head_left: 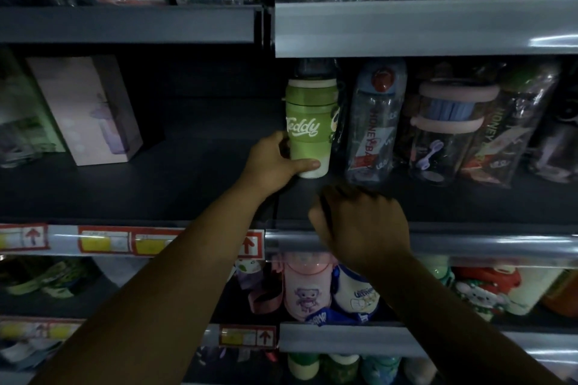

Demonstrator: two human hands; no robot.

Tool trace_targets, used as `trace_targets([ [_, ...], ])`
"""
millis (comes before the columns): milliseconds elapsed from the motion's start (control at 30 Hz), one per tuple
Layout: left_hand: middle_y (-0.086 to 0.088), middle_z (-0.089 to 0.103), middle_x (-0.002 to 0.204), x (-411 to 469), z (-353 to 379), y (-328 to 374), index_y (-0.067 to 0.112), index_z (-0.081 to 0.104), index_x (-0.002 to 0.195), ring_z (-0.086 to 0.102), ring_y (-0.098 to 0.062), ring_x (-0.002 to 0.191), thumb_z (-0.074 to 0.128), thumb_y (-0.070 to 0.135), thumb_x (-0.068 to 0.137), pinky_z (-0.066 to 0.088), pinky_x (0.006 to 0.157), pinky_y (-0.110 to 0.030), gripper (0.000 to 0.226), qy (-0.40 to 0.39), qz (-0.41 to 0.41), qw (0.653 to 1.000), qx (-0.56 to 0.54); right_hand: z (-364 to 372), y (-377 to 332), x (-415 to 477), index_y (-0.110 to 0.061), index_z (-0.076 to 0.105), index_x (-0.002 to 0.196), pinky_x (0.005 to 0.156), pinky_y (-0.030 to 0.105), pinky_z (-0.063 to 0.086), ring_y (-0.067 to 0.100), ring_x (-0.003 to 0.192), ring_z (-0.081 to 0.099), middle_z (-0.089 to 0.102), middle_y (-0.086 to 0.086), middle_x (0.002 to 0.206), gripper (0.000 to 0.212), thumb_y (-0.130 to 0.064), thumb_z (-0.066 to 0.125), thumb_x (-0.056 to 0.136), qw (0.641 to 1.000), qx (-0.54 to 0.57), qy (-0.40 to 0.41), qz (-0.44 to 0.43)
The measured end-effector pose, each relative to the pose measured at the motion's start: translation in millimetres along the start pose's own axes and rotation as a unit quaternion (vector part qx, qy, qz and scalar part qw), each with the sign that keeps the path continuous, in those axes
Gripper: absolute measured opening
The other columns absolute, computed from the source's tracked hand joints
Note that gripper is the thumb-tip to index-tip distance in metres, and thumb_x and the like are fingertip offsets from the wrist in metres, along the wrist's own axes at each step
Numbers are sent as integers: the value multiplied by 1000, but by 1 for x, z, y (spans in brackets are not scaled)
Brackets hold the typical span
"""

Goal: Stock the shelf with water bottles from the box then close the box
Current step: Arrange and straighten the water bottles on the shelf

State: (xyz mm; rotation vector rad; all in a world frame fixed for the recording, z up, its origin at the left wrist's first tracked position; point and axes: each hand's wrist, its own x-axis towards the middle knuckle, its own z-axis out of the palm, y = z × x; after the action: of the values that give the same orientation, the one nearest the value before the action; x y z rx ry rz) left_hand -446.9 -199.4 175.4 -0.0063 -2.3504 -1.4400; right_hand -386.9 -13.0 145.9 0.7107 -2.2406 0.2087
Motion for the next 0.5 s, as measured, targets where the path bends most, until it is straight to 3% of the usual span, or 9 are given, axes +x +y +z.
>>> trace_targets([
  [267, -1, 71, 123, 3, 5, 3, 12, 65, 131, 68, -14, 108, 95, 23, 69, 56, 98, -34, 70, 9, 8, 1000, 1, 0, -1, 0, -19, 62, 68, 53, 25, 22, 23, 49, 56, 61, 2, 65, 37, -41, 49, 95, 1000, -11, 22, 4],
  [500, -2, 71, 121, 5, 8, 2, 14, 64, 128, 68, -14, 106, 95, 21, 70, 56, 94, -30, 66, 16, 15, 1000, -2, -2, -1, -1, -22, 61, 69, 52, 23, 18, 17, 46, 50, 60, -1, 64, 38, -43, 45, 97, 1000, -14, 10, 5],
])
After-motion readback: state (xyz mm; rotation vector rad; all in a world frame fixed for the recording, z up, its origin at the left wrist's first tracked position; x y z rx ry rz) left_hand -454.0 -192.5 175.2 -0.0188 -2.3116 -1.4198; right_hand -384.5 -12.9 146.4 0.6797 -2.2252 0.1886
